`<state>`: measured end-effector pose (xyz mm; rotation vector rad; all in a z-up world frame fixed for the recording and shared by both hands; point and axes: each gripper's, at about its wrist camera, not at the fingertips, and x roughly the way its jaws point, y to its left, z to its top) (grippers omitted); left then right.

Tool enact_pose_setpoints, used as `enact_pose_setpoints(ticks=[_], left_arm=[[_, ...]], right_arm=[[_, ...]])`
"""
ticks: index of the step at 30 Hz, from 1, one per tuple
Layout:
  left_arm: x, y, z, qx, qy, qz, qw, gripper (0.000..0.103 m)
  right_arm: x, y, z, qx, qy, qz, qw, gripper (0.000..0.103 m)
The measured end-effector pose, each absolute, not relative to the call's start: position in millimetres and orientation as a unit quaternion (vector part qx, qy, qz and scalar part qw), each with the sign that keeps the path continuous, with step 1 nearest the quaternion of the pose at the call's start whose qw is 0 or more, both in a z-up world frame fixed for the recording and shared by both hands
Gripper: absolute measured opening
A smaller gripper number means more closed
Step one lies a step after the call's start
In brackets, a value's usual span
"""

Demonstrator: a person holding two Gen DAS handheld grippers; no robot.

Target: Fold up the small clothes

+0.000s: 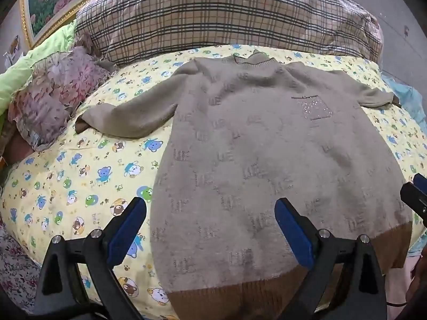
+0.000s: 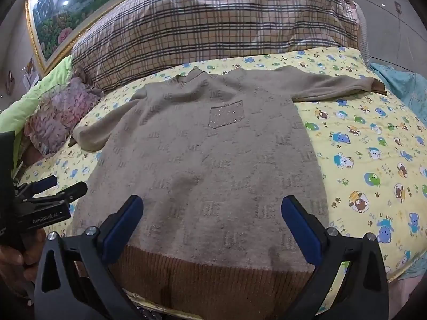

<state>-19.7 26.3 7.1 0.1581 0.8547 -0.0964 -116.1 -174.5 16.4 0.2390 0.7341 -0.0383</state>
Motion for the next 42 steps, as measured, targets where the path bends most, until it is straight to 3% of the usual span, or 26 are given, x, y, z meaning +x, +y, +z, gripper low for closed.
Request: enact_pose_setpoints(ticks=[42], left_arm=[[-30.1,22.5,5.3,0.067,0.402,-0.082,0.909,0.097]], right_arm=[[-103.8,-169.2,8.0,0.116,0.361,-0.024,0.925,0.103]])
